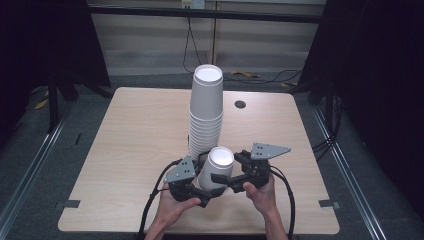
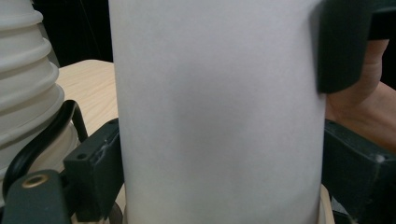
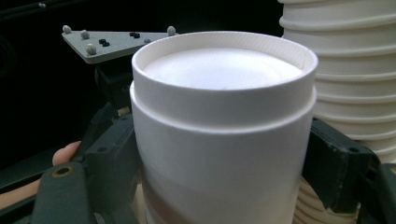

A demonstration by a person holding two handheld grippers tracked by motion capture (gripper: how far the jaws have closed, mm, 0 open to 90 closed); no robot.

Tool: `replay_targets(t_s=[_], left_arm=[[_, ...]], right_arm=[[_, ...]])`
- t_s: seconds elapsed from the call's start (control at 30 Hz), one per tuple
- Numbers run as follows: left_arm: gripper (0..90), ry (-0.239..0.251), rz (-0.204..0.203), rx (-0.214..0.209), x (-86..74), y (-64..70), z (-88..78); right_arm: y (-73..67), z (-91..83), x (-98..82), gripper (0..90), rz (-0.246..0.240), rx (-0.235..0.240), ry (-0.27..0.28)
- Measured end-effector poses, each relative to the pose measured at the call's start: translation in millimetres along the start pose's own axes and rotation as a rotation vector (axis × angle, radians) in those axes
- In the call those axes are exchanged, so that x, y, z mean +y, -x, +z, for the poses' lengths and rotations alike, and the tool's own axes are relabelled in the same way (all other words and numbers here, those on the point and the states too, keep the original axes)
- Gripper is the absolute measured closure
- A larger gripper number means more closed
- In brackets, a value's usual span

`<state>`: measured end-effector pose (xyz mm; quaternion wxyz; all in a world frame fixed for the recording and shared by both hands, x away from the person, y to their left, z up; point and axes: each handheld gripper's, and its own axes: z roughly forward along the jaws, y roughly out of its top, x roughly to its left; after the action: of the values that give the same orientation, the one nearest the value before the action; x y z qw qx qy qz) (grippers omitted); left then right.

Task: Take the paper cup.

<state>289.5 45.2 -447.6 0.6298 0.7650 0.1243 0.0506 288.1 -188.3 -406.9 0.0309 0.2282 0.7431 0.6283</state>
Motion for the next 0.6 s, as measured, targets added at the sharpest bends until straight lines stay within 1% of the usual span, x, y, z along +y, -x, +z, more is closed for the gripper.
replay_targets(t_s=[0.1,0.2,0.3,0.37,0.47,0.6], left_arm=[[12.4,-0.004,0.001,0.000,1.4,0.0,-1.0],[13.2,-0.021,0.008,0.002,3.1,-0.2,-1.8],[13.7,-0.033,0.020,0.006,3.8,-0.1,-2.0],[13.9,-0.037,0.017,0.005,3.9,-0.3,-2.5],[14.0,-0.052,0.019,0.015,4.0,-0.5,-4.3],[14.1,-0.052,0.016,0.016,4.3,-1.4,-7.2]], right_arm=[[-0.1,-0.2,0.4,20.4,0.000,-0.001,0.003],[0.3,0.6,0.1,19.3,0.003,0.005,0.010],[-0.5,2.0,-0.3,18.2,-0.002,-0.003,0.011],[-1.1,3.0,-0.4,17.5,-0.007,-0.004,0.005],[-0.7,2.3,0.1,14.3,-0.001,-0.006,0.018],[0.4,-1.2,1.3,14.2,0.007,-0.012,0.023]])
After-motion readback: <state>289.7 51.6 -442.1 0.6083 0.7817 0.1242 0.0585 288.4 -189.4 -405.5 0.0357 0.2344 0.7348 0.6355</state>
